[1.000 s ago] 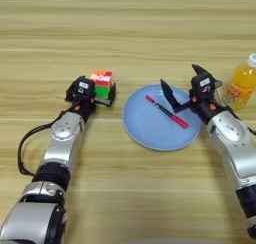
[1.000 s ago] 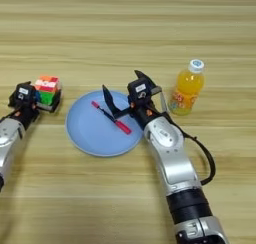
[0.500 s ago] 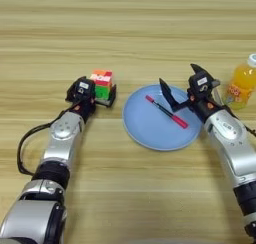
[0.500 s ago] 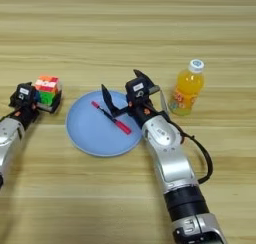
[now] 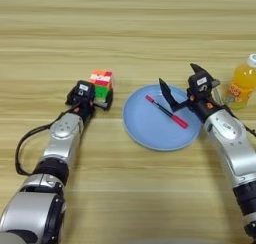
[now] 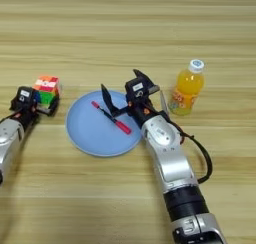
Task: Move the objects on the table
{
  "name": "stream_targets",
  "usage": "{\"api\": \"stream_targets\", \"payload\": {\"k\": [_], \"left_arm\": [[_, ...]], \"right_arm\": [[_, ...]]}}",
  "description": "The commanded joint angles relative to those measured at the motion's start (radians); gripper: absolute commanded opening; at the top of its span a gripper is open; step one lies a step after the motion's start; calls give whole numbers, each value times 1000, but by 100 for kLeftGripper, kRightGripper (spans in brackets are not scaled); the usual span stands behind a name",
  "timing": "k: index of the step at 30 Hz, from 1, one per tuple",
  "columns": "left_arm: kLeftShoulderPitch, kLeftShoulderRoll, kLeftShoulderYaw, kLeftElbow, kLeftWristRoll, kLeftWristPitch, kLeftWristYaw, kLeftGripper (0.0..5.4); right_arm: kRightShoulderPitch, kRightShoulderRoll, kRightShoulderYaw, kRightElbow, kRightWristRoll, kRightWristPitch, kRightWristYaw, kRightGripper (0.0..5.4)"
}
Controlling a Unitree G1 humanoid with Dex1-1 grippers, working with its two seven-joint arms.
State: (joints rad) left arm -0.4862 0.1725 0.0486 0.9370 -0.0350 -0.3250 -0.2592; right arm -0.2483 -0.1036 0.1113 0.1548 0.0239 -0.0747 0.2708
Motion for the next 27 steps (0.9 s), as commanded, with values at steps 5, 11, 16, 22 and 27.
{"api": "stream_targets", "payload": {"k": [5,11,16,22,27], "left_arm": [[-21,2,-5,13,13,-16,3,382],[-19,3,-1,3,10,-28,5,327],[-6,3,0,-24,3,-42,-7,327],[20,8,-1,-97,-11,-45,-49,327],[75,8,-23,-235,-33,-24,-139,327]], "right_arm": [[-13,5,1,-1,-1,-2,2,540],[-14,5,0,5,-1,-4,2,540],[-12,4,0,5,-2,-5,2,540],[-12,3,-1,9,-4,-5,0,540],[-14,3,-2,14,-6,-5,-4,540]]}}
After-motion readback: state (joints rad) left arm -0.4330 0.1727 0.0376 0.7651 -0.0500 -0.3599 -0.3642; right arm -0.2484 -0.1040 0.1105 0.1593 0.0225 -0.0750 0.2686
